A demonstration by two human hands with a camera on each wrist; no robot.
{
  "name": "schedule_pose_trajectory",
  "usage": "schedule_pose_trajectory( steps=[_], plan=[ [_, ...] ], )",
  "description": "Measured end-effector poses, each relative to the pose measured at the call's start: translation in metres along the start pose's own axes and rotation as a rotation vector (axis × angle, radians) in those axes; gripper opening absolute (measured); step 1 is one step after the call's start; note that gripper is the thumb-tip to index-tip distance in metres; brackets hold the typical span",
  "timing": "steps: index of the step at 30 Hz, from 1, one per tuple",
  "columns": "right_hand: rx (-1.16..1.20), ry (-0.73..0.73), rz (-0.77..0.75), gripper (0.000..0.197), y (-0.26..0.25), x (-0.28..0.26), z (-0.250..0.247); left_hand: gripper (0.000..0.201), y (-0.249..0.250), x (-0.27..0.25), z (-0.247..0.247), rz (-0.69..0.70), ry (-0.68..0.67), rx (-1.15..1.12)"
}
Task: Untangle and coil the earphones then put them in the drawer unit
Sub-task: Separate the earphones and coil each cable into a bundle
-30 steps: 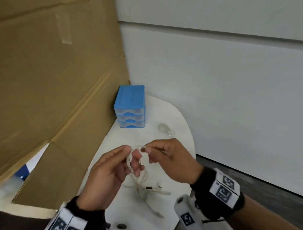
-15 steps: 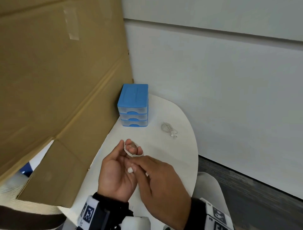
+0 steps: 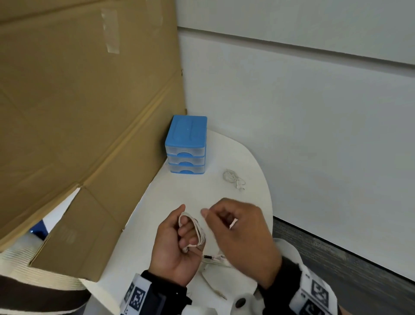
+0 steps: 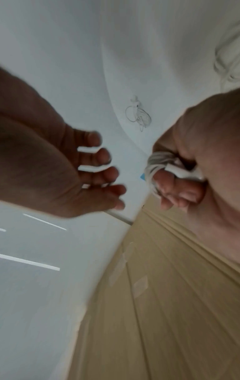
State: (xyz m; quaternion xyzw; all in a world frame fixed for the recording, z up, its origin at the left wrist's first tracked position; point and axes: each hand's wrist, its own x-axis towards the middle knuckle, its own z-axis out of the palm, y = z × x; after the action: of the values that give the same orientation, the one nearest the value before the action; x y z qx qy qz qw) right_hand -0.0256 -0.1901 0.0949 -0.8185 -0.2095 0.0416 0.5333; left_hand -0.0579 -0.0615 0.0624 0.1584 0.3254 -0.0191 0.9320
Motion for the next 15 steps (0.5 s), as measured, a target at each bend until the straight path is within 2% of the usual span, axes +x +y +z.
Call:
schedule_pose_trajectory(
  steps=[2, 4, 8, 12, 15],
  plan=[
    [-0.04, -0.143, 0.115, 0.016, 0.005, 0.01, -0.008, 0.044, -0.001, -0.003, 0.002, 0.02, -0.005, 0.066],
    [0.029, -0.284, 0.181, 0.013, 0.009, 0.013, -0.008, 0.044, -0.004, -0.004, 0.005, 0.082, 0.028, 0.183],
    [0.051, -0.306, 0.225, 0.013, 0.013, 0.009, -0.003, 0.042, -0.013, -0.004, 0.005, 0.209, 0.133, 0.36],
    [0.026, -0.347, 0.233, 0.016, 0.015, 0.006, 0.004, 0.045, -0.015, -0.001, 0.0, 0.247, 0.198, 0.369],
    [0.018, -0.354, 0.235, 0.017, 0.017, 0.003, 0.009, 0.036, -0.014, 0.001, -0.004, 0.253, 0.199, 0.363]
  ],
)
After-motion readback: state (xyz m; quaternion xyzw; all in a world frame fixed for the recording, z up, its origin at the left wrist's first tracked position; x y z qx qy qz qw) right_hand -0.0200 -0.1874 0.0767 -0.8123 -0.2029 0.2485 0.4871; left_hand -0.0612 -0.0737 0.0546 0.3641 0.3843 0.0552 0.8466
